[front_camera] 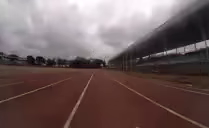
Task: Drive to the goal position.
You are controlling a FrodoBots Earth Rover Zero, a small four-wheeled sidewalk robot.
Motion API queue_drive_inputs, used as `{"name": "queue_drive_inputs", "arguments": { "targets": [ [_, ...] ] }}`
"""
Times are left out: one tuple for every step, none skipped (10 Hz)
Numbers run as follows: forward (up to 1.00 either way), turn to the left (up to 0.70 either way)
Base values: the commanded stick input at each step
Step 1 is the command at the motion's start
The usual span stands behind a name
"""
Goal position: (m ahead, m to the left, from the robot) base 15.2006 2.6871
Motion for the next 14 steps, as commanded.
{"name": "queue_drive_inputs", "arguments": {
  "targets": [
    [0.70,0.00],
    [0.70,0.00],
    [0.70,0.00],
    [0.70,0.00],
    [0.70,0.00],
    [0.70,0.00],
    [0.70,0.00],
    [0.70,0.00],
    [0.70,0.00],
    [0.70,0.00],
    [0.70,0.00],
    [0.70,0.00],
    [0.70,0.00],
    [0.70,0.00]
  ]
}}
